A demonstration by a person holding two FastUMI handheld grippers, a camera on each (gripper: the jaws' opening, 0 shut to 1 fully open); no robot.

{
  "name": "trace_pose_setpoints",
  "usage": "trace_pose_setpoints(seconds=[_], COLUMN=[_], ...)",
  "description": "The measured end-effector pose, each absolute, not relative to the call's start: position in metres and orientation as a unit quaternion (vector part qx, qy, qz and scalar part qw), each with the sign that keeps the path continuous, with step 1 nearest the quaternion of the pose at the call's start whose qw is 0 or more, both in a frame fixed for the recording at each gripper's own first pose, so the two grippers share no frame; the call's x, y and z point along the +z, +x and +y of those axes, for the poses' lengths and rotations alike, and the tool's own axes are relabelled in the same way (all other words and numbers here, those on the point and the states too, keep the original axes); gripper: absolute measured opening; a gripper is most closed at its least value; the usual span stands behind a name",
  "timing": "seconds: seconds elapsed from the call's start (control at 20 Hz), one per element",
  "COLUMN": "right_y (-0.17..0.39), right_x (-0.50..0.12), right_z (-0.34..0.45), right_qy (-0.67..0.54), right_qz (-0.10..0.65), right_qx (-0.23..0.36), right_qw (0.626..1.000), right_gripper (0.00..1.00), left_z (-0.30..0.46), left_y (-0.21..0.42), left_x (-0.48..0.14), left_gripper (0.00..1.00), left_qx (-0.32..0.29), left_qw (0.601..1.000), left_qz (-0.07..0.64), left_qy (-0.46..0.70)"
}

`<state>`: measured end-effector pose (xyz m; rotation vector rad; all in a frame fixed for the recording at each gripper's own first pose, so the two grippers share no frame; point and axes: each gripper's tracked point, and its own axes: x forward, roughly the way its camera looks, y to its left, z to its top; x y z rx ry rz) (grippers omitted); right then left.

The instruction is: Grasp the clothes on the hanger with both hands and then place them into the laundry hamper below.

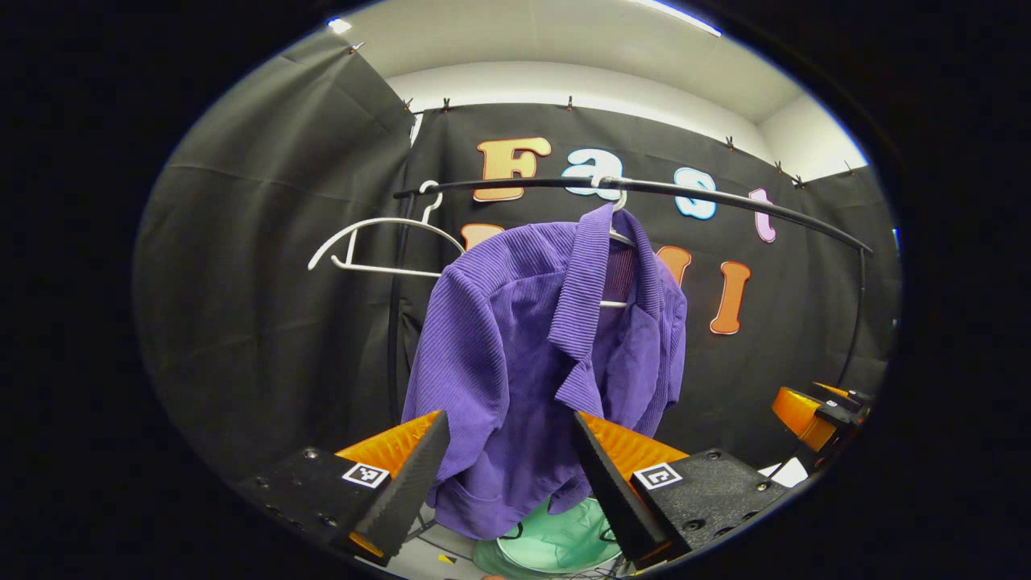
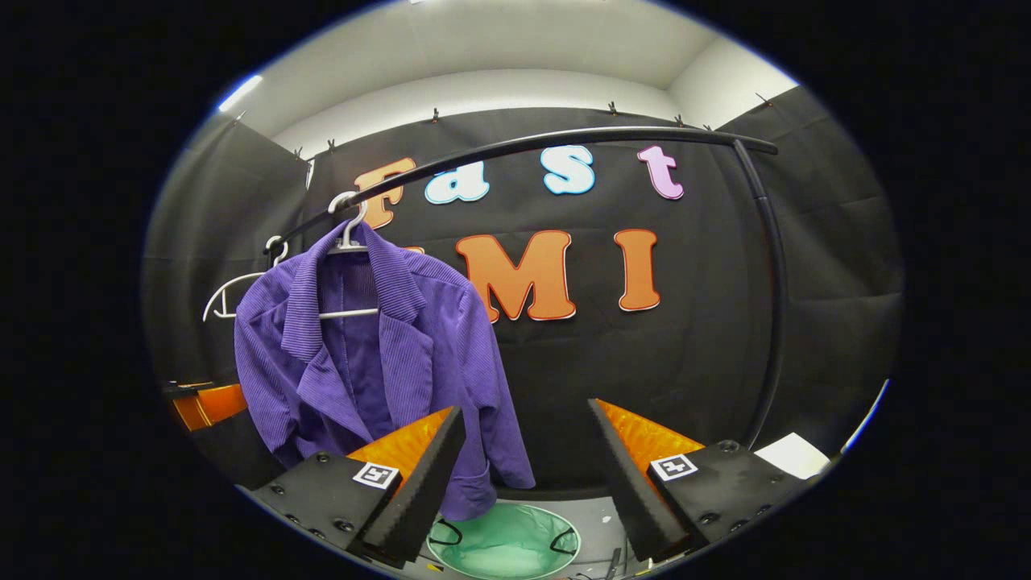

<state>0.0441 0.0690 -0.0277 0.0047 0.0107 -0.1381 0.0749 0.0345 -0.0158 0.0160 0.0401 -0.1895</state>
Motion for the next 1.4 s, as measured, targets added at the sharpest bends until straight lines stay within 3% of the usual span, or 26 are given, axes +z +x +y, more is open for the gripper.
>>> trace_pose_setpoints(seconds=[0.05, 0.45, 0.5, 0.55, 0.6, 0.65, 0.8, 0.95, 1.0, 1.1, 1.4], right_y=[0.047, 0.079, 0.084, 0.09, 0.097, 0.103, 0.126, 0.146, 0.151, 0.161, 0.19], right_x=[-0.029, -0.037, -0.039, -0.04, -0.042, -0.042, -0.04, -0.037, -0.037, -0.043, -0.064], right_z=[0.075, 0.104, 0.108, 0.113, 0.119, 0.124, 0.136, 0.142, 0.145, 0.152, 0.161], right_qy=[0.004, 0.015, 0.018, 0.02, 0.022, 0.024, 0.024, 0.015, 0.016, 0.021, 0.022], right_qz=[0.01, 0.028, 0.03, 0.032, 0.035, 0.036, 0.034, 0.03, 0.029, 0.037, 0.066], right_qx=[-0.065, -0.025, -0.019, -0.012, -0.004, 0.004, 0.022, 0.033, 0.037, 0.048, 0.063], right_qw=[0.998, 0.999, 0.999, 0.999, 0.999, 0.999, 0.999, 0.999, 0.999, 0.998, 0.996], right_gripper=[0.9, 0.9, 0.9, 0.9, 0.98, 0.98, 0.98, 0.98, 0.98, 0.98, 0.98], left_z=[0.033, 0.028, 0.027, 0.026, 0.023, 0.02, 0.006, -0.005, -0.009, -0.016, -0.035], left_y=[0.078, 0.091, 0.091, 0.092, 0.093, 0.093, 0.101, 0.114, 0.119, 0.128, 0.154], left_x=[-0.018, -0.031, -0.031, -0.03, -0.03, -0.03, -0.035, -0.046, -0.05, -0.055, -0.053], left_gripper=[0.95, 0.92, 0.95, 0.92, 0.95, 0.92, 0.95, 0.92, 0.95, 0.92, 0.92], left_qx=[-0.099, -0.1, -0.1, -0.1, -0.101, -0.103, -0.114, -0.114, -0.114, -0.116, -0.127], left_qw=[0.995, 0.994, 0.994, 0.994, 0.994, 0.994, 0.993, 0.993, 0.993, 0.992, 0.991], left_qz=[0.023, 0.033, 0.032, 0.032, 0.031, 0.031, 0.031, 0.036, 0.038, 0.042, 0.038], left_qy=[0.004, -0.008, -0.007, -0.007, -0.007, -0.009, -0.011, -0.001, 0.002, 0.002, -0.008])
